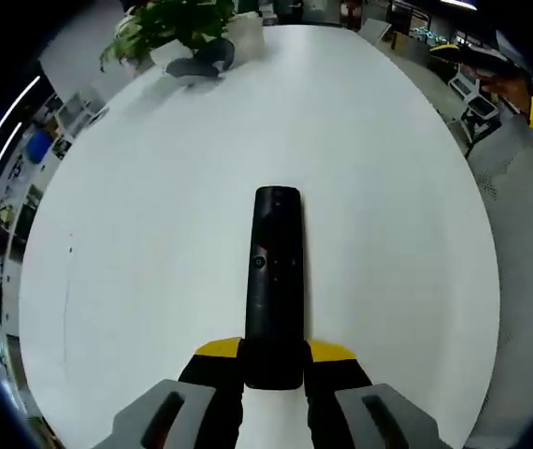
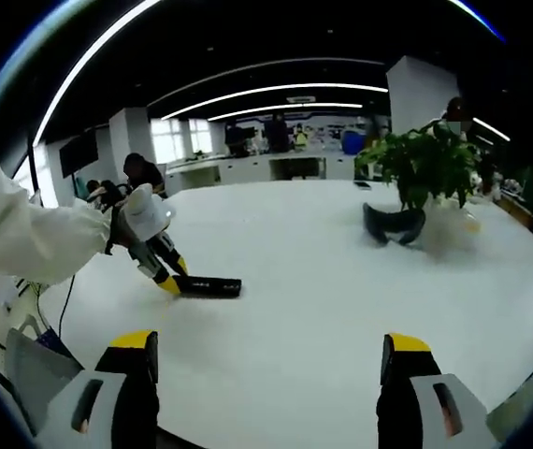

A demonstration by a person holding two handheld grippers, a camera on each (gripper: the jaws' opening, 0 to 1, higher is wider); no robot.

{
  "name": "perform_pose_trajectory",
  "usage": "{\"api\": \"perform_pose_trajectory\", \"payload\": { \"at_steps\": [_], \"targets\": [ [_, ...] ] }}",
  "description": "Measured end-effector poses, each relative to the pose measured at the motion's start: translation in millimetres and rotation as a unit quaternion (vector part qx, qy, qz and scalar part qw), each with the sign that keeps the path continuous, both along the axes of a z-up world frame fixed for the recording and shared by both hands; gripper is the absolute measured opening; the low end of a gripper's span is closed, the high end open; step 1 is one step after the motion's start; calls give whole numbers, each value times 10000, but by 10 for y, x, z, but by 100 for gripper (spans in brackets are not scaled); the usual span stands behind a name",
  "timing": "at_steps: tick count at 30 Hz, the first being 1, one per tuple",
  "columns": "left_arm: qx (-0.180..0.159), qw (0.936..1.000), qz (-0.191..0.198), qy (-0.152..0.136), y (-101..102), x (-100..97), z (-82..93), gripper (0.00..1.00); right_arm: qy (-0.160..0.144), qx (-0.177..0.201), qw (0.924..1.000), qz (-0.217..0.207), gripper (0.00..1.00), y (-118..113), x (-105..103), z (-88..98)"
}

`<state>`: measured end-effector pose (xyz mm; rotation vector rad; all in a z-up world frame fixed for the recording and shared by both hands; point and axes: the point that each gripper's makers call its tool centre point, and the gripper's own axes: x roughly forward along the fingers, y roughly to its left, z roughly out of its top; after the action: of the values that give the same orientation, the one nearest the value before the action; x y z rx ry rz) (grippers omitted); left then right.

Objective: Press the specified remote control buttons in sequence, fully releasing each button before pressing the next.

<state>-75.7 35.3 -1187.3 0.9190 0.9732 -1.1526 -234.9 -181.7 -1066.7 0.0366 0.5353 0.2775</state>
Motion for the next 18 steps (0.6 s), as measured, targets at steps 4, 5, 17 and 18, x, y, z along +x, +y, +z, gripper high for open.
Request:
{"api": "perform_pose_trajectory", "payload": {
  "at_steps": [4,5,17,18],
  "targets": [
    [84,9999,-82,-13,30,149,-1,23,71,-11,10000,-8,98,-15,-7,-33],
    [68,10000,-43,8,32,182,5,23,77,-13,10000,-12,98,-17,-7,-37],
    [204,9998,-80,-37,31,552,39,24,122,-93,9999,-29,96,-16,16,-55],
    [211,9998,-70,-20,36,583,39,24,148,-86,9998,-35,96,-17,14,-64]
  ]
}}
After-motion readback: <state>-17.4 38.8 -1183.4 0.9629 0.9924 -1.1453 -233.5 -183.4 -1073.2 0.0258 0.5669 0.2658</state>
